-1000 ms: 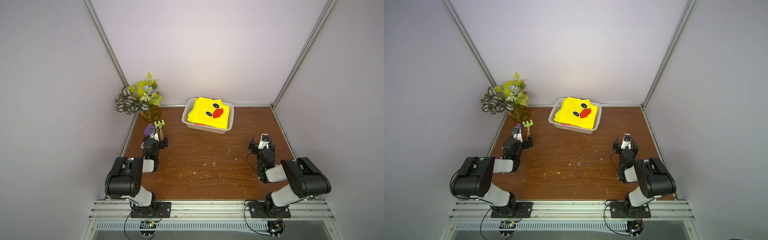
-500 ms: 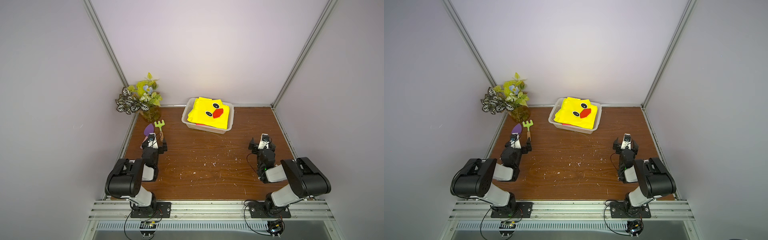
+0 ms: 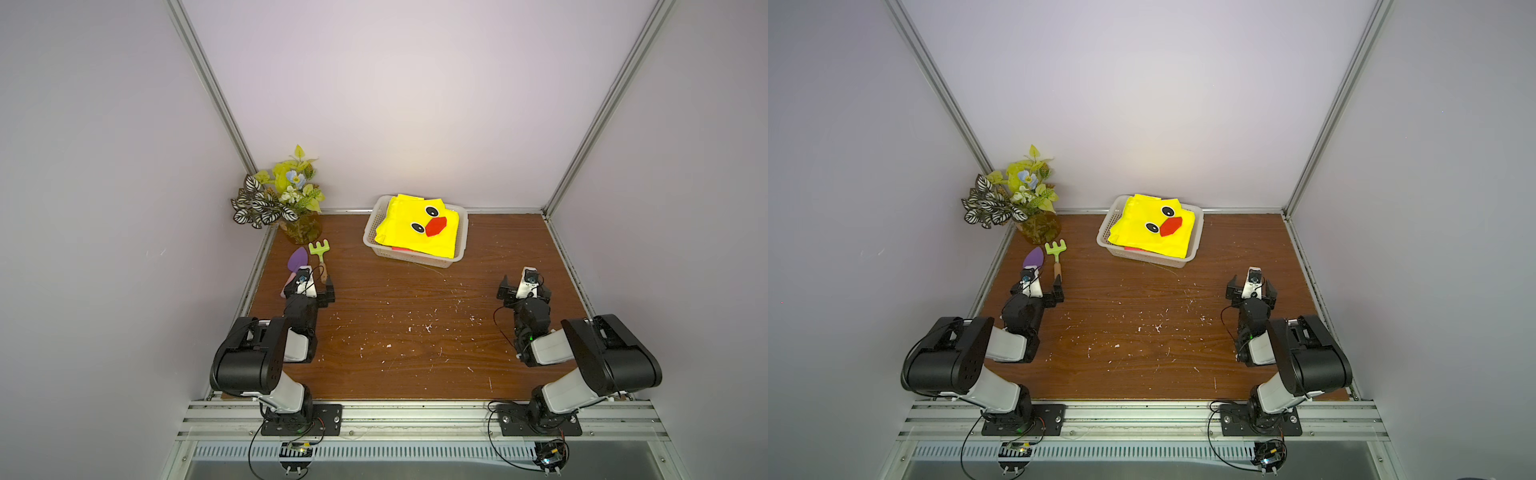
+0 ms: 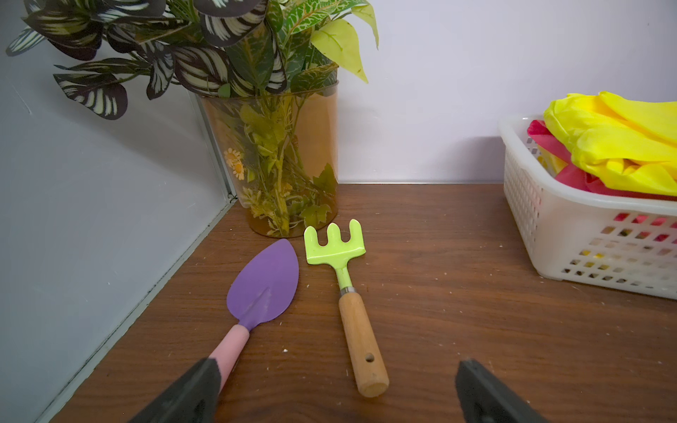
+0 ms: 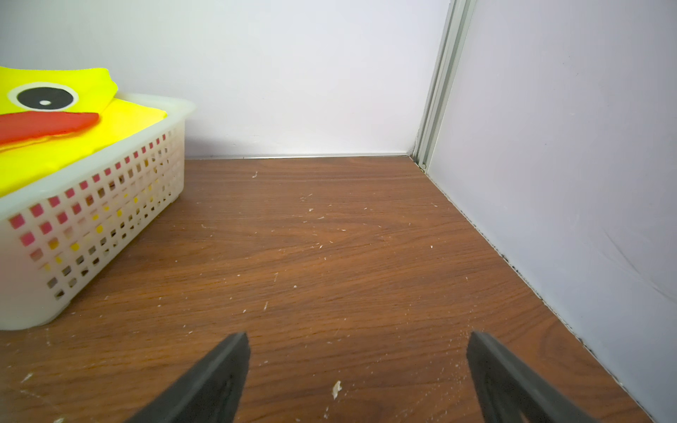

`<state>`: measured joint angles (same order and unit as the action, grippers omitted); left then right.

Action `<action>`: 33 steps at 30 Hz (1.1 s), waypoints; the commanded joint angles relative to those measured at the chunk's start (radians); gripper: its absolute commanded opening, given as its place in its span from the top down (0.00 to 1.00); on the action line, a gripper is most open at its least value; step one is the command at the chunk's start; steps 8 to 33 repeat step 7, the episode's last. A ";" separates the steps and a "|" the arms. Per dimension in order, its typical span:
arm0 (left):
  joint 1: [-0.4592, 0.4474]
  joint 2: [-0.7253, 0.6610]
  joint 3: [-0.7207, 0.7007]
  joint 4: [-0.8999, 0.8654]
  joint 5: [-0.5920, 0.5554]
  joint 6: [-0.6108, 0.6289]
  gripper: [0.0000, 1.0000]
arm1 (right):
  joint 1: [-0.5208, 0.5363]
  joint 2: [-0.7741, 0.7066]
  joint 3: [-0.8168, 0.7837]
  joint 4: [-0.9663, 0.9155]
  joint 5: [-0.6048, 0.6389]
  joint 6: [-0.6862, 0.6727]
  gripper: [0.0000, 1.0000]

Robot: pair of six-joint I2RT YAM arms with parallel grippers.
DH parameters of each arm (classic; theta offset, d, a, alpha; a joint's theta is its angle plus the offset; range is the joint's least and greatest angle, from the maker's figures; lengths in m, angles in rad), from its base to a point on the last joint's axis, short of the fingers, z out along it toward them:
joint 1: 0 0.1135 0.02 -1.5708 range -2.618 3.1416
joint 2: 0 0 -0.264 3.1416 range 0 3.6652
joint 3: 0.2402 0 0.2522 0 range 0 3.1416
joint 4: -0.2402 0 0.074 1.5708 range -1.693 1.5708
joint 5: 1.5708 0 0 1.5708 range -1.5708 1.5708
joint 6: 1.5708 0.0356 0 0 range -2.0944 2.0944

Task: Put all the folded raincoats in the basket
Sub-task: Reset both arms

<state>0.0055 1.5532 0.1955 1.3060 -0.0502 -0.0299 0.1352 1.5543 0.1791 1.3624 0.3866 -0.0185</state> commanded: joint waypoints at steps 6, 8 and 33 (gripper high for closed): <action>-0.010 0.002 0.005 0.022 -0.011 0.009 0.01 | -0.003 0.000 0.001 0.049 -0.008 0.009 0.00; -0.010 0.001 0.005 0.022 -0.011 0.010 0.01 | -0.003 0.000 0.000 0.049 -0.008 0.009 0.00; -0.010 0.001 0.005 0.022 -0.011 0.010 0.01 | -0.003 0.000 0.000 0.049 -0.008 0.009 0.00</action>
